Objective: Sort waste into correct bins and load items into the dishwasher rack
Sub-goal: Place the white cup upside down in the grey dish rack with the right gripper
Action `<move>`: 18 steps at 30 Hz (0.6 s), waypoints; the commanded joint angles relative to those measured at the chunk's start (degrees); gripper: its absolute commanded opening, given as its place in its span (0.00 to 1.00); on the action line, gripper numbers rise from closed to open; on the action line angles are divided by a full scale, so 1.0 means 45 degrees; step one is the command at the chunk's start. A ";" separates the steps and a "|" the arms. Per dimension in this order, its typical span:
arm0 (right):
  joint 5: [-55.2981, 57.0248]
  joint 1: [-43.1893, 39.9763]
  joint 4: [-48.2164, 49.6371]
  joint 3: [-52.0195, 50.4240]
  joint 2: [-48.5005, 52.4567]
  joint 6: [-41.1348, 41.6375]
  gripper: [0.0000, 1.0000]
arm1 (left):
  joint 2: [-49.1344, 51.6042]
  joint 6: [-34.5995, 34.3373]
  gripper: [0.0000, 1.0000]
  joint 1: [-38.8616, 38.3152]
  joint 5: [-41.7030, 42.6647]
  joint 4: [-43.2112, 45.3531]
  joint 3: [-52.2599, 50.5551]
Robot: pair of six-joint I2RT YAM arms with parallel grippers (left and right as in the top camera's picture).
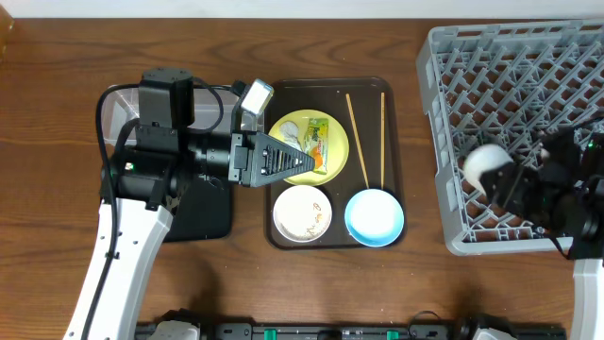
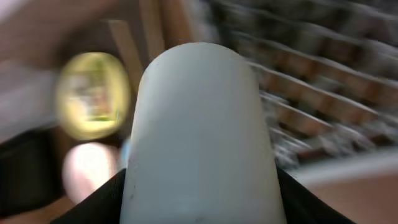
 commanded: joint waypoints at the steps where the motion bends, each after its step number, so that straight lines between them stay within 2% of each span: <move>1: 0.2589 -0.0053 -0.0267 0.0141 0.0495 0.0452 0.54 | -0.0024 0.0078 0.72 -0.0039 0.0087 0.0015 0.0112; 13: 0.2565 0.0257 -0.0199 0.0141 0.4153 0.0549 0.54 | -0.0024 0.0073 0.73 -0.0039 0.0073 0.0015 0.0112; 18: 0.2467 0.0826 0.0831 0.0141 0.5129 0.0680 0.72 | -0.0024 0.0073 0.72 -0.0039 0.0073 0.0015 0.0112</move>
